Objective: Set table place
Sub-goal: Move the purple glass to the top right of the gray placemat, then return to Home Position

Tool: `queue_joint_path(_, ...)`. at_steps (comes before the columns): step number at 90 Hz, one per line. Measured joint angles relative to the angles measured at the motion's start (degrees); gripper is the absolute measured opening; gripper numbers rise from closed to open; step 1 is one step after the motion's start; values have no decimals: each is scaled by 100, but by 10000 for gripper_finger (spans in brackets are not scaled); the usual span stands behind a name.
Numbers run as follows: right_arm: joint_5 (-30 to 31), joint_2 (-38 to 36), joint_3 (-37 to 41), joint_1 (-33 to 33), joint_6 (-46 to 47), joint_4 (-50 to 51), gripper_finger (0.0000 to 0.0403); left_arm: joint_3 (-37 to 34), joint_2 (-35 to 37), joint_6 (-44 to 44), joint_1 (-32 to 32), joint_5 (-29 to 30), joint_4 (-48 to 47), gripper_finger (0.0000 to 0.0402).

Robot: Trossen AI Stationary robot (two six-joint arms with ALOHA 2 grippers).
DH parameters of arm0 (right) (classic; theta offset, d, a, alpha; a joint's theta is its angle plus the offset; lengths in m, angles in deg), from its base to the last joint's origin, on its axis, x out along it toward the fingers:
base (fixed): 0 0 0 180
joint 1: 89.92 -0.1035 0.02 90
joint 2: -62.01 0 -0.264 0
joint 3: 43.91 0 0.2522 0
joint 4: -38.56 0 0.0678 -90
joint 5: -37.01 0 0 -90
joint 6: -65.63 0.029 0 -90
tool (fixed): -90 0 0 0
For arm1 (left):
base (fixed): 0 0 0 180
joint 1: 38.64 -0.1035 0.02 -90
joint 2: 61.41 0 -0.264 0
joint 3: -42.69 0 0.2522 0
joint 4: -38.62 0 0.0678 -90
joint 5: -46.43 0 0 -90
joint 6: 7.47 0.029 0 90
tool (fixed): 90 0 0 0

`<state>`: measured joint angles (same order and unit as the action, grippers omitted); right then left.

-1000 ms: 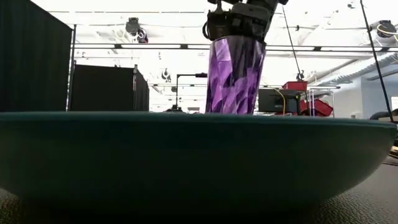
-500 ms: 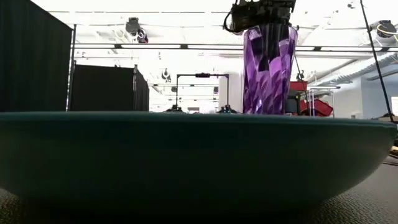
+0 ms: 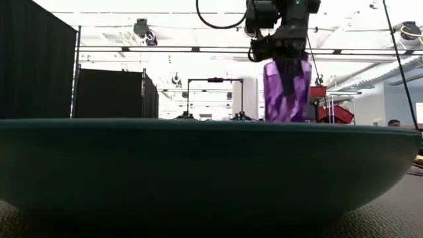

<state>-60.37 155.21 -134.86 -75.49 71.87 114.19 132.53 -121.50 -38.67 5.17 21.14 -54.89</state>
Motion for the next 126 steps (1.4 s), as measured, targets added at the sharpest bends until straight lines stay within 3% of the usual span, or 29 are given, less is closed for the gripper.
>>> queue_joint_path(46,11,-1,11,322,63,174,5,0,0,-2,-1,0,1,86)
queue_joint_path(94,177,-1,1,311,123,78,170,0,0,2,0,0,98,86)
queue_joint_path(126,149,1,-1118,311,-11,1072,188,0,0,6,0,0,96,86)
